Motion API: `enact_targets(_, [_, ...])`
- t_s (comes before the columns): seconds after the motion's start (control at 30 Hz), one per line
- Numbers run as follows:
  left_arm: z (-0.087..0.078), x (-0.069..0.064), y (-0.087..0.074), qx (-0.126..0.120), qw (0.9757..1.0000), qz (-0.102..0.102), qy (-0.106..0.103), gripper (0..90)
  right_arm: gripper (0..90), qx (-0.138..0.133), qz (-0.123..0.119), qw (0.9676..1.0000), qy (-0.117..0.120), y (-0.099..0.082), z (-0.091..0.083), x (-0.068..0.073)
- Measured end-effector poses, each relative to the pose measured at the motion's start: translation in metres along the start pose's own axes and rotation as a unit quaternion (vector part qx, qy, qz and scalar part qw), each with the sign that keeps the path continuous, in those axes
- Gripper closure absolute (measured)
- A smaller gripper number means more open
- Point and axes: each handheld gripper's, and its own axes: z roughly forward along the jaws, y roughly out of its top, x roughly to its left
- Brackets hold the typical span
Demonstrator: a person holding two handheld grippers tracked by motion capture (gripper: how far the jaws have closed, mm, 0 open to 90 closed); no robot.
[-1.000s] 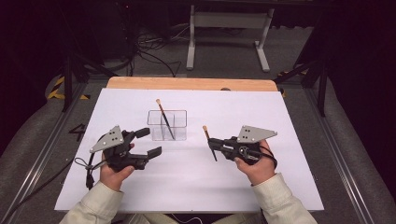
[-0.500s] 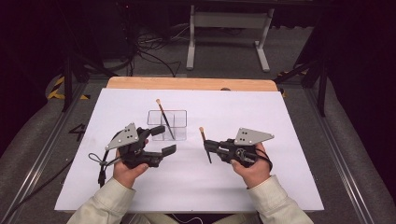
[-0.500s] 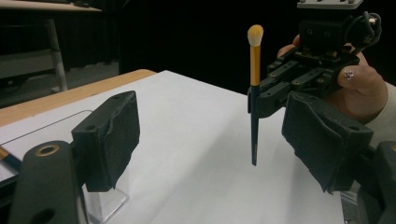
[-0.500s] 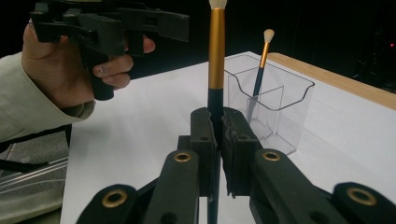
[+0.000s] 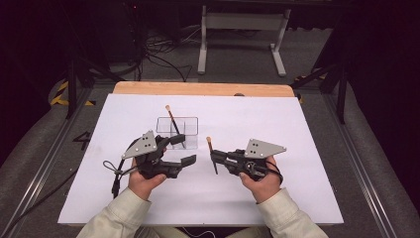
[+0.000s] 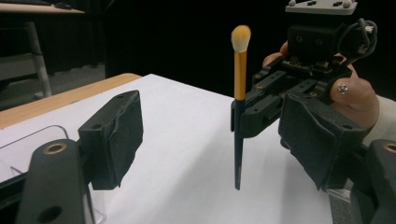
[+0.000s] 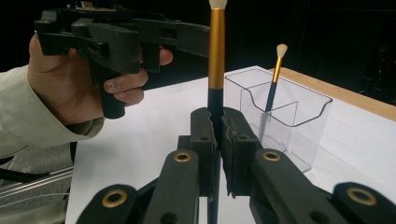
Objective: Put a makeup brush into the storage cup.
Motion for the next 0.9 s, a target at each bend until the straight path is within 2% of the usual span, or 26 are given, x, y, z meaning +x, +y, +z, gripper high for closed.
enact_targets(0.3, [0.006, -0.003, 0.001, -0.002, 0.9999, -0.001, -0.017, 32.7, 84.2, -0.004, -0.013, 0.9998, 0.012, -0.004, 0.009, 0.005])
enact_targets(0.53, [0.011, -0.004, 0.0, 0.009, 0.9992, -0.009, -0.038, 43.5, 84.2, -0.004, -0.017, 0.9998, 0.011, -0.006, 0.013, 0.007])
enact_targets(0.73, [0.014, -0.006, -0.001, 0.01, 0.999, -0.012, -0.041, 51.0, 84.2, -0.001, -0.02, 0.9997, 0.015, -0.009, 0.017, 0.009])
enact_targets(0.9, [0.016, -0.011, -0.001, 0.015, 0.9991, -0.004, -0.04, 63.8, 84.2, 0.001, -0.025, 0.9994, 0.022, -0.01, 0.021, 0.012])
